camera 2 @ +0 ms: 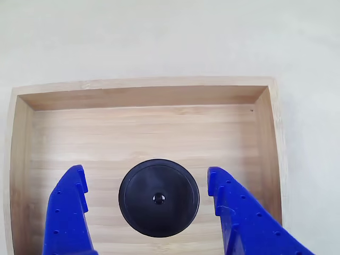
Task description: Place the black cylinder in the wooden box then return to rest.
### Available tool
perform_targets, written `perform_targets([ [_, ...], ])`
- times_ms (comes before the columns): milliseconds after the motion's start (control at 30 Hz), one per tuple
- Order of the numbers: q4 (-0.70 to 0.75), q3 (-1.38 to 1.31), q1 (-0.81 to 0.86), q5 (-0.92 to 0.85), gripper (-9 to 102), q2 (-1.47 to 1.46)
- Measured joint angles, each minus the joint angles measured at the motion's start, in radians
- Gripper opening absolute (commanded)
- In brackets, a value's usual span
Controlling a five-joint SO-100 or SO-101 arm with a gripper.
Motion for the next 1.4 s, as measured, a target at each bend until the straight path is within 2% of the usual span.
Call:
perform_targets([
  [233, 0.0, 0.123, 0.025, 0.058, 30, -0.173],
  [467, 0.0, 0.311, 0.029, 0.023, 17, -0.442],
  [633, 0.0, 0.454, 0.035, -0.025, 1, -0.653],
  [733, 0.012, 0.549, 0.034, -0.044, 0, -0.796],
  [1033, 0.241, 0.741, 0.031, -0.114, -1, -1.23],
  [1400, 0.479, 0.873, -0.005, -0.238, -1, -1.462],
])
